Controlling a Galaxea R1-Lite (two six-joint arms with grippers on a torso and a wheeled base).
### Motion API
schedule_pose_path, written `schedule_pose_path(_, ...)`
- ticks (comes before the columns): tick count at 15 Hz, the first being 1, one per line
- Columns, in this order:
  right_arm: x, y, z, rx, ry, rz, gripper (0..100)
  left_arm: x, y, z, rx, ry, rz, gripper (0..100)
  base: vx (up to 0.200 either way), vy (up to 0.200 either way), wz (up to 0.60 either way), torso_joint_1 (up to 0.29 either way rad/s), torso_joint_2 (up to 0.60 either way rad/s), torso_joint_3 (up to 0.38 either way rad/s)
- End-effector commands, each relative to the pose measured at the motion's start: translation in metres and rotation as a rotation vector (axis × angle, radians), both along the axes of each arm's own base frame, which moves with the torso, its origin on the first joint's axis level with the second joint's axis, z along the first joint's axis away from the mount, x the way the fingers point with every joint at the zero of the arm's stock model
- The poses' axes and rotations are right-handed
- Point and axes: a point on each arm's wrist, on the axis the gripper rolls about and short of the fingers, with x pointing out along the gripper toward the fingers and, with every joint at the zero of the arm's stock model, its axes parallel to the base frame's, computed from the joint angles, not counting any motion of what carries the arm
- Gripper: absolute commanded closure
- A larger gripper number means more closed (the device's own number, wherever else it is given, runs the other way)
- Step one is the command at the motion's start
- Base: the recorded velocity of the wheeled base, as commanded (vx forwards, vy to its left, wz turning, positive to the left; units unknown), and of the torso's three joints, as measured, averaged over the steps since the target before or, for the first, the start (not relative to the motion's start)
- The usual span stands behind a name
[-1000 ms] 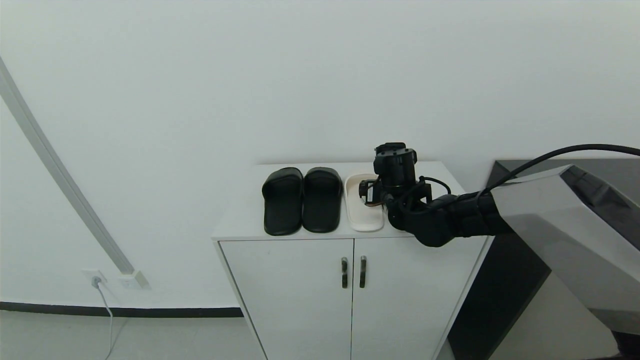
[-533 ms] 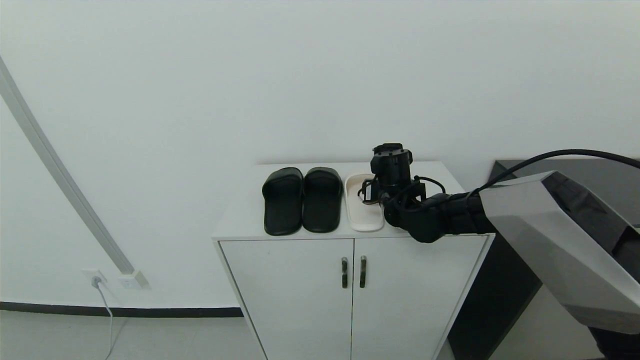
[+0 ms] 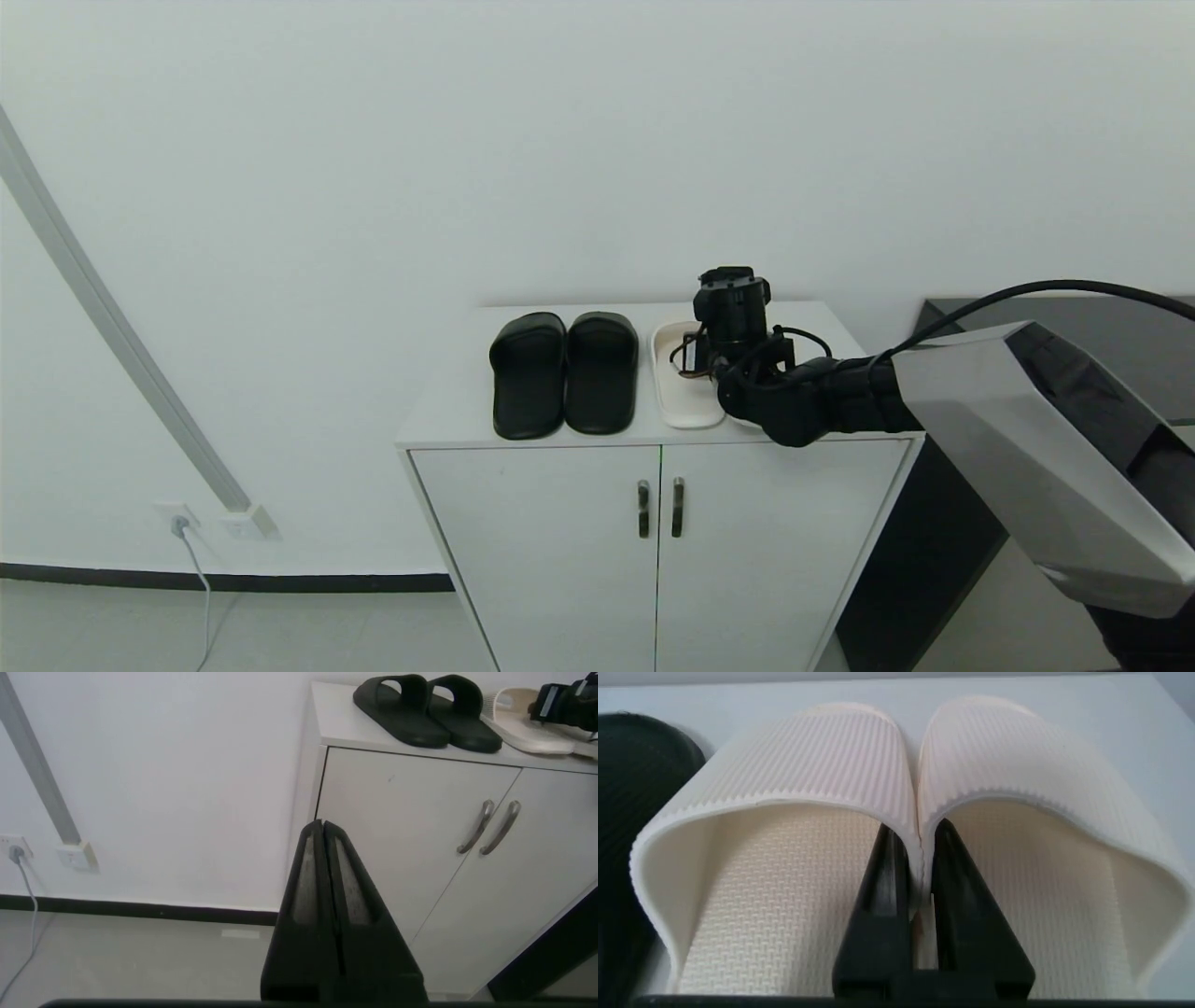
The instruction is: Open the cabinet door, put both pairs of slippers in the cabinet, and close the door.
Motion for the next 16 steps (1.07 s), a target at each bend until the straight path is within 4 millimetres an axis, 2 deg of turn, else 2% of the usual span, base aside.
schedule_pose_path(1, -0.013, -0.003, 0.026, 0.024, -0.036, 0.008, 100, 0.000, 0.000, 0.000, 0.000, 0.000, 0.001, 100, 0.000, 0.000, 0.00, 0.000, 0.00, 0.000)
schedule_pose_path(4, -0.048, -0.011, 0.053, 0.013, -0.034, 0.049, 100, 0.000, 0.000, 0.000, 0.000, 0.000, 0.001, 100, 0.000, 0.000, 0.00, 0.000, 0.00, 0.000)
schedule_pose_path(6, -0.071, -0.022, 0.060, 0.001, -0.011, 0.100, 100, 0.000, 0.000, 0.000, 0.000, 0.000, 0.001, 100, 0.000, 0.000, 0.00, 0.000, 0.00, 0.000)
schedule_pose_path(7, -0.089, -0.031, 0.063, -0.011, 0.002, 0.158, 100, 0.000, 0.000, 0.000, -0.002, 0.000, 0.001, 100, 0.000, 0.000, 0.00, 0.000, 0.00, 0.000)
schedule_pose_path(10, -0.132, -0.058, 0.061, -0.053, -0.031, 0.365, 100, 0.000, 0.000, 0.000, 0.000, 0.000, 0.001, 100, 0.000, 0.000, 0.00, 0.000, 0.00, 0.000)
schedule_pose_path(13, -0.165, -0.081, 0.045, -0.090, -0.019, 0.570, 100, 0.000, 0.000, 0.000, 0.000, 0.000, 0.001, 100, 0.000, 0.000, 0.00, 0.000, 0.00, 0.000)
schedule_pose_path(14, -0.181, -0.091, 0.040, -0.080, -0.030, 0.696, 100, 0.000, 0.000, 0.000, 0.000, 0.000, 0.001, 100, 0.000, 0.000, 0.00, 0.000, 0.00, 0.000)
schedule_pose_path(15, -0.191, -0.097, 0.037, -0.063, -0.035, 0.774, 100, 0.000, 0.000, 0.000, 0.000, 0.000, 0.001, 100, 0.000, 0.000, 0.00, 0.000, 0.00, 0.000)
schedule_pose_path(16, -0.193, -0.098, 0.037, -0.062, -0.035, 0.784, 100, 0.000, 0.000, 0.000, 0.000, 0.000, -0.001, 100, 0.000, 0.000, 0.00, 0.000, 0.00, 0.000)
